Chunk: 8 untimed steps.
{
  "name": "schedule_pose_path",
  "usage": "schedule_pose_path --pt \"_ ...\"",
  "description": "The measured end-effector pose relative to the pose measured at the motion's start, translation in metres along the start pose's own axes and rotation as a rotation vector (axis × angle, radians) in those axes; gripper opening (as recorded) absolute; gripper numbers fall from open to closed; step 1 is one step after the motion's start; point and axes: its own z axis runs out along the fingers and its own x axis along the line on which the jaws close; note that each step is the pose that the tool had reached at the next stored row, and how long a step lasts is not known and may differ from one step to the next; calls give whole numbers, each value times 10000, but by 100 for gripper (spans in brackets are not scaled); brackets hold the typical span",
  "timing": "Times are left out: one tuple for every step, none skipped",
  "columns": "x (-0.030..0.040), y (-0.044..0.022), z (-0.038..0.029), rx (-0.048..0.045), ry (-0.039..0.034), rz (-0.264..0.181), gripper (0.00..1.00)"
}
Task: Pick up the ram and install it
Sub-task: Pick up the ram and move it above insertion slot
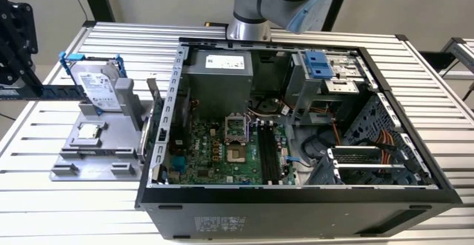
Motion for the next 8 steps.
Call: schedule_pose_path --pt "0 0 -3 -1 1 0 0" --pt "0 0 -6 -2 2 0 0" --pt "0 0 -9 -1 1 0 0" --pt "0 0 -14 0 0 0 0" --pt "0 0 -22 -1 1 0 0" --pt "0 0 -31 -1 1 0 0" --pt "0 0 -40 0 0 0 0" --pt "0 0 -52 -1 1 0 0"
